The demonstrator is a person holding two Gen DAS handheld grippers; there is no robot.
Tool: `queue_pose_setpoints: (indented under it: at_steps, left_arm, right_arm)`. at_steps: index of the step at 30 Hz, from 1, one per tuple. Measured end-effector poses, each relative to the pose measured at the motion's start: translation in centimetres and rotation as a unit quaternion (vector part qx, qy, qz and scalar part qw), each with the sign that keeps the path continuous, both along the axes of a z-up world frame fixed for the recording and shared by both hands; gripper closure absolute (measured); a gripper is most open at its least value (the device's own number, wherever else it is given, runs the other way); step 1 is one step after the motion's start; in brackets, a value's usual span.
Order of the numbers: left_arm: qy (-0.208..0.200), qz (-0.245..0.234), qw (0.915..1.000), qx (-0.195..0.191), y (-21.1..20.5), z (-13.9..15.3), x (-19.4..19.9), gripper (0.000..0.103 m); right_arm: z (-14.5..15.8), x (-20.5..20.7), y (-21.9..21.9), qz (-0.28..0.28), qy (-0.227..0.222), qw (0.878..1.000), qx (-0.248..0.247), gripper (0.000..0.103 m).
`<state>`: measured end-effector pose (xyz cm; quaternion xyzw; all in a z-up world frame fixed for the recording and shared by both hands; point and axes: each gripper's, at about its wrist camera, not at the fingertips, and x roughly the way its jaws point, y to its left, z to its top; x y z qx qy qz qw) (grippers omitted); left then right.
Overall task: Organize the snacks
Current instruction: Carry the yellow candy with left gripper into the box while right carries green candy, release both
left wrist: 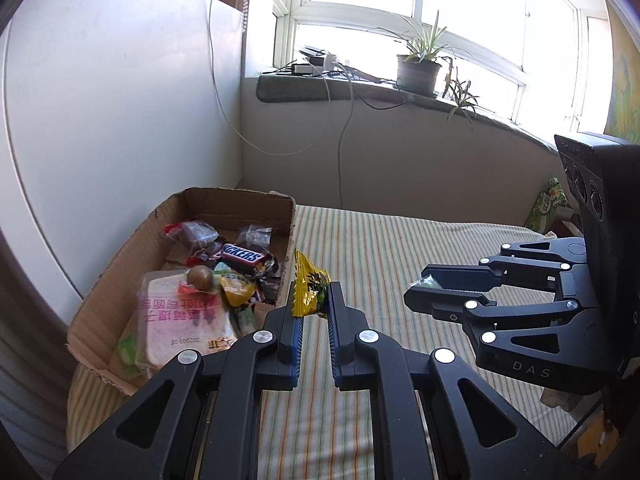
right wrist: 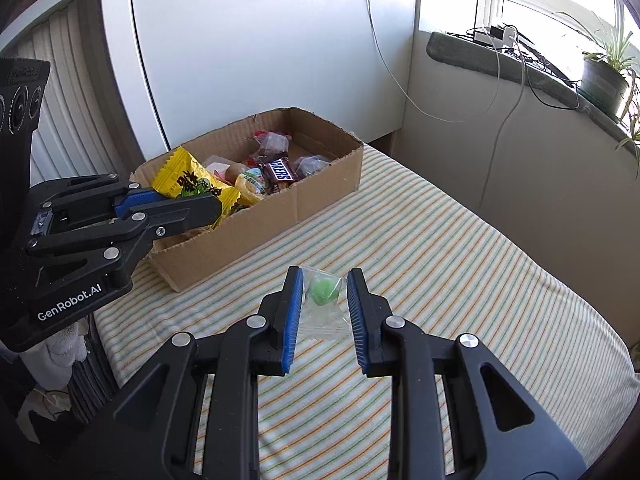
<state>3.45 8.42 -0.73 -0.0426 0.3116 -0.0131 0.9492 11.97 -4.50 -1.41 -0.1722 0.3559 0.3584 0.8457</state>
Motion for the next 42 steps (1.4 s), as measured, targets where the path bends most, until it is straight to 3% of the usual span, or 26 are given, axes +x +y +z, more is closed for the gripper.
queue_pose_setpoints:
  at_steps: [10,21,37,39,42]
  left_arm:
    - [-0.009,0.060,0.9982,-0.003,5.3,0.4,-1.7,0.093]
    - [-0.010,0.086,0.9963,0.005,8.0,0.6,-1.9,0.093]
    - [-0.018,0.102,0.9946,0.009,9.9,1.0,-0.9,0.089]
    - [-0.019,0.103,0.9944,0.008,10.1,1.0,-0.9,0.086]
    - [-0.020,0.106,0.9942,0.007,10.3,1.1,-0.9,0.076]
  right_arm:
    - [0.8,-0.5,5.4,0.040,-0.002,0.999,0.017,0.079]
    - [0.4,0.0,10.5,0.069,0.010,0.997,0.024,0.079]
    - [-0.5,1.1,12.9,0.082,0.016,0.996,0.020,0.078]
    - [-0.6,1.1,12.9,0.080,0.014,0.997,0.016,0.072]
    - [-0.5,1.2,12.8,0.078,0.008,0.997,0.016,0.054]
